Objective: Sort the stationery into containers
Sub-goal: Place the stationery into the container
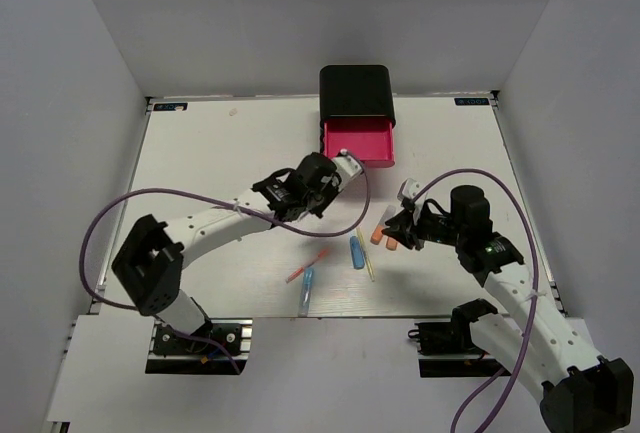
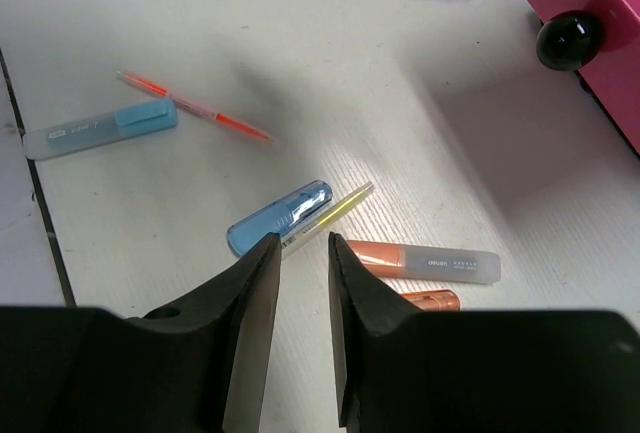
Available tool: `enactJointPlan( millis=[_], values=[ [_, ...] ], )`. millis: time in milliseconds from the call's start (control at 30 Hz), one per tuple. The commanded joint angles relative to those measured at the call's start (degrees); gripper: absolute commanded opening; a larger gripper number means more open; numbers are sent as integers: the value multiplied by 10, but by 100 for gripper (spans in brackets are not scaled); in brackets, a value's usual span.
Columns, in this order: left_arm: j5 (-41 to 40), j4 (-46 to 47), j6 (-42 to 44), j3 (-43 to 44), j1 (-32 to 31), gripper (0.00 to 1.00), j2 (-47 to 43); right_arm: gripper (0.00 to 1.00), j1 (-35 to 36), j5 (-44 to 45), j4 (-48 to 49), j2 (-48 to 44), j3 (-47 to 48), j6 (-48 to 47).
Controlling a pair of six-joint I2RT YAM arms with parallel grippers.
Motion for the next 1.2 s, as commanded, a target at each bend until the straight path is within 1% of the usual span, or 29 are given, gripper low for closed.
enactJointPlan(
  millis=[0, 100, 133, 200, 233, 300, 333, 367, 433, 467, 533, 633, 767, 833, 933, 1000, 1033, 1100, 1133, 1167],
  values=[
    [-27, 26, 34, 50, 5, 0, -69, 32, 0, -5, -8, -11, -4, -11],
    [-6, 68, 82, 57, 10, 0, -91, 30, -3, -13, -8, -16, -10, -14],
    [17, 81, 99, 64, 16, 0, -96, 30, -2, -19, -9, -16, -12, -15],
    [38, 114, 139, 88, 16, 0, -89, 30, -2, -26, -8, -14, -14, -18],
    [38, 121, 149, 101, 21, 0, -69, 30, -3, -27, -8, -14, -14, -18],
    [54, 121, 166, 176, 33, 0, -20, 32, -1, -28, -9, -13, -13, -23],
    [54, 121, 166, 177, 33, 0, -20, 32, -1, -28, -9, -13, -12, -24],
    [63, 121, 176, 212, 33, 0, 15, 34, -2, -28, -13, -14, -11, -26],
    [88, 121, 181, 257, 39, 0, 50, 35, -3, -28, -15, -17, -13, -29],
    [96, 126, 187, 271, 45, 0, 83, 36, -2, -27, -15, -20, -12, -31],
    [103, 126, 187, 307, 45, 0, 114, 38, -3, -24, -18, -26, -15, -32],
    [109, 120, 187, 330, 45, 0, 158, 39, -3, -15, -23, -44, -19, -32],
    [104, 131, 182, 324, 50, 0, 180, 42, -2, -5, -26, -62, -29, -33],
    [97, 131, 182, 319, 50, 3, 181, 44, -2, 0, -29, -71, -34, -33],
    [91, 137, 182, 319, 50, 10, 186, 45, -2, -1, -32, -74, -38, -33],
    [86, 137, 182, 319, 50, 16, 186, 48, -4, -2, -32, -74, -39, -33],
    [86, 137, 182, 319, 50, 22, 186, 51, -2, -1, -32, -74, -38, -33],
    [72, 137, 177, 311, 50, 31, 186, 54, -1, -2, -29, -73, -38, -33],
    [65, 143, 177, 302, 50, 41, 181, 55, -2, -3, -31, -71, -37, -35],
    [65, 144, 177, 297, 50, 45, 181, 57, -2, -1, -30, -71, -37, -36]
  ],
)
